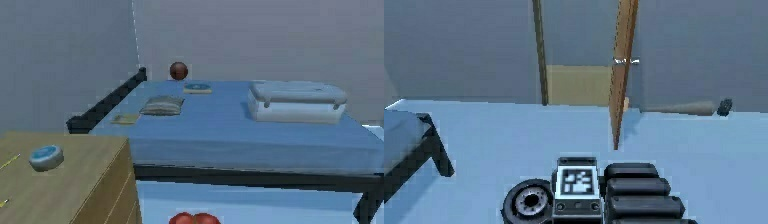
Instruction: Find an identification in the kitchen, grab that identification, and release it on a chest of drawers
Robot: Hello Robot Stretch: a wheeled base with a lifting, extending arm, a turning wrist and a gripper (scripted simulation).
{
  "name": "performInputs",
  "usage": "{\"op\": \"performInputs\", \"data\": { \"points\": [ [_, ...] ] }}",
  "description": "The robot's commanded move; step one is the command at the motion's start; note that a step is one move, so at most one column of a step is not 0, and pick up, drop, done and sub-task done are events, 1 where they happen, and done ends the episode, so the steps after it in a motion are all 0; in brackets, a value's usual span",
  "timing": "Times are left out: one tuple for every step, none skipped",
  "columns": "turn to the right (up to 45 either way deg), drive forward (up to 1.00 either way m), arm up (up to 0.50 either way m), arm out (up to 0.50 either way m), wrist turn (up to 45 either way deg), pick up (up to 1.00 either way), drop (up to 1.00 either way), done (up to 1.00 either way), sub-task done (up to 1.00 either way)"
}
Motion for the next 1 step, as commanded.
{"op": "performInputs", "data": {
  "points": [
    [21.0,0.00,0.00,0.00,0.0,0.00,0.00,0.00,0.00]
  ]
}}
